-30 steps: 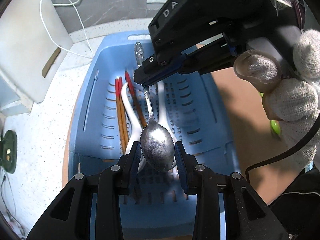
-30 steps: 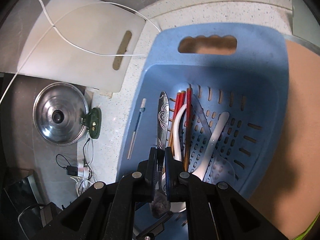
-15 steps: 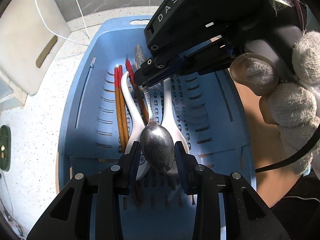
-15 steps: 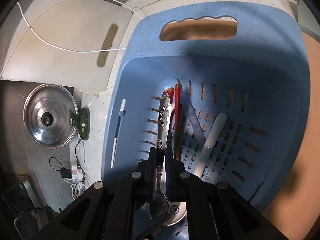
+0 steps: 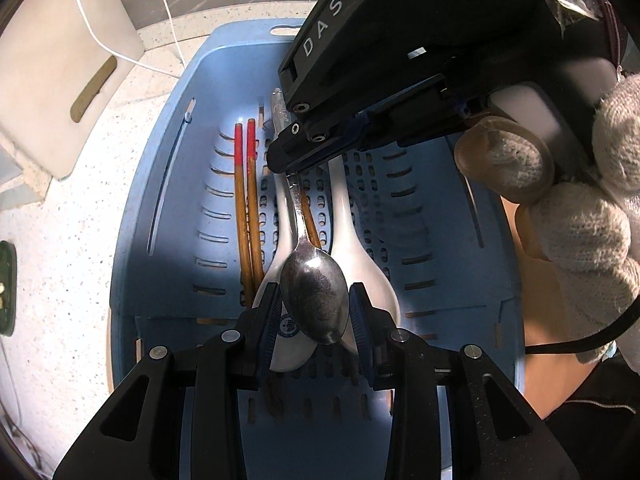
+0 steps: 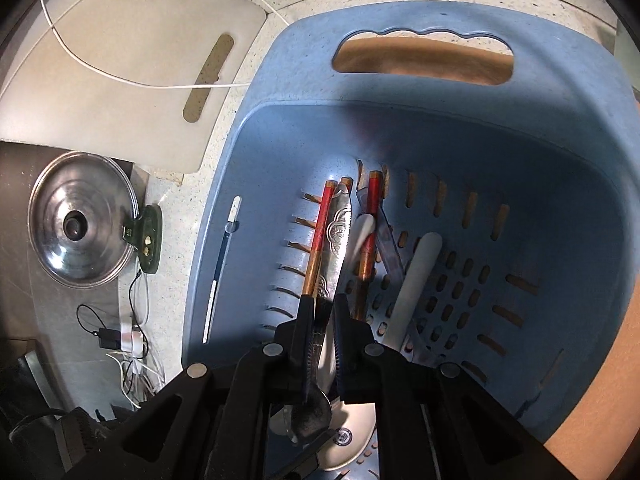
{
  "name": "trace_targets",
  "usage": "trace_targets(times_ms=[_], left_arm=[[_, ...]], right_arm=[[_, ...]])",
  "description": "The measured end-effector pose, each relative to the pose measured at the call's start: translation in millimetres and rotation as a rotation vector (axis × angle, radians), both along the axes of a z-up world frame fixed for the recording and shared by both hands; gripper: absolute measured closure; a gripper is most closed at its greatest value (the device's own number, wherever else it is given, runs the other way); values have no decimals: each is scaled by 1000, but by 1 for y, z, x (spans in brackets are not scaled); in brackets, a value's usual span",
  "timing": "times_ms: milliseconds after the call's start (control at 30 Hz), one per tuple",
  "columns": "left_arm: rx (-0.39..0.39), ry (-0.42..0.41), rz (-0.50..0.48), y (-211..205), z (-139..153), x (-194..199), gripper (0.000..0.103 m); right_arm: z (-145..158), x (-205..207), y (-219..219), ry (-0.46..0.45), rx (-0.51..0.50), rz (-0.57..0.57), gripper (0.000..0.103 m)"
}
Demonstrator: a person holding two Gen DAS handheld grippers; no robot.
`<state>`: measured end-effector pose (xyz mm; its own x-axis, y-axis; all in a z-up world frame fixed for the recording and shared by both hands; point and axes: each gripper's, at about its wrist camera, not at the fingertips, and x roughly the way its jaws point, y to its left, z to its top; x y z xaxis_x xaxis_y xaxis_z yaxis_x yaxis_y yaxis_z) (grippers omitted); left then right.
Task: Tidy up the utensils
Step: 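Lower the metal spoon and fork into the blue basket and open both tools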
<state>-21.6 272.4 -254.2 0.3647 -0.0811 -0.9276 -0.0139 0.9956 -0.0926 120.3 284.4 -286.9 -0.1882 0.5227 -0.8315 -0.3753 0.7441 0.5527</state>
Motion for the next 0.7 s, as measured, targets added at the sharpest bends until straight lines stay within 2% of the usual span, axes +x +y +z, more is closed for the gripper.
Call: trace_targets(times_ms=[233, 367, 700], left_arm=[[1, 11, 17, 7, -5, 4, 70], [0, 10, 29, 9, -3, 4, 70], [18, -9, 43, 9, 9, -5, 70]], right_arm=[[-2, -2, 3, -8, -12, 21, 92], [0, -2, 3, -12, -5, 22, 83], [18, -3, -18, -39, 31, 27, 83]])
